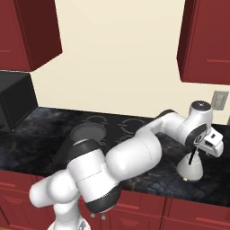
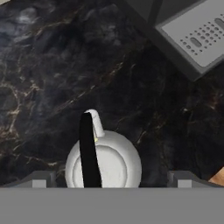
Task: Pick the kettle from the counter and place it on a stove burner. Then turn the burner on.
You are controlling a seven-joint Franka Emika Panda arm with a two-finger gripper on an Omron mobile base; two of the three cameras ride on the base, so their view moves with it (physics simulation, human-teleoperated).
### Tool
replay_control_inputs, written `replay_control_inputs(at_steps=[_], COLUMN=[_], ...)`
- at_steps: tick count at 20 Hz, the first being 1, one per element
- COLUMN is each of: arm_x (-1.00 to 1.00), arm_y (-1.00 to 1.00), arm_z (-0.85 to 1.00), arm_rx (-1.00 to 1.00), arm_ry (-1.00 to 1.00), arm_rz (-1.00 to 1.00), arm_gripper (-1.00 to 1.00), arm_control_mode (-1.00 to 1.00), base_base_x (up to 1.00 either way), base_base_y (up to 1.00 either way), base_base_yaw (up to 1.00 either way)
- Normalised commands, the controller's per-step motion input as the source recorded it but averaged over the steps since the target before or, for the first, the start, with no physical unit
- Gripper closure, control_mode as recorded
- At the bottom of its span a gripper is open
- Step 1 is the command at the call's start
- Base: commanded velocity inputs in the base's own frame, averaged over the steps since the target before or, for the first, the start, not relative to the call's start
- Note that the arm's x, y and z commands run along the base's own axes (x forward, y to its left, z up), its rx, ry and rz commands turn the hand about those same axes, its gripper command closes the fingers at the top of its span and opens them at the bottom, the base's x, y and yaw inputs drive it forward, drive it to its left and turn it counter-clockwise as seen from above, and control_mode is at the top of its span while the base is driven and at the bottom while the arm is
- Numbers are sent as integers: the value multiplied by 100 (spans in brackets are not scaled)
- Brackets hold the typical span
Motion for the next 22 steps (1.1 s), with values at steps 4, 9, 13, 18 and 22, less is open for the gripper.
replay_control_inputs(at_steps=[4,9,13,18,22], arm_x=[1,0,0,-1,-14], arm_y=[0,17,0,0,16], arm_z=[-10,-11,0,20,61], arm_rx=[0,0,0,0,0], arm_ry=[0,0,0,-4,-14], arm_rz=[0,0,0,0,0], arm_gripper=[-100,100,100,100,100], arm_control_mode=[-100,-100,-100,-100,-100], base_base_x=[0,0,0,0,0], base_base_y=[0,0,0,0,0], base_base_yaw=[0,0,0,0,0])
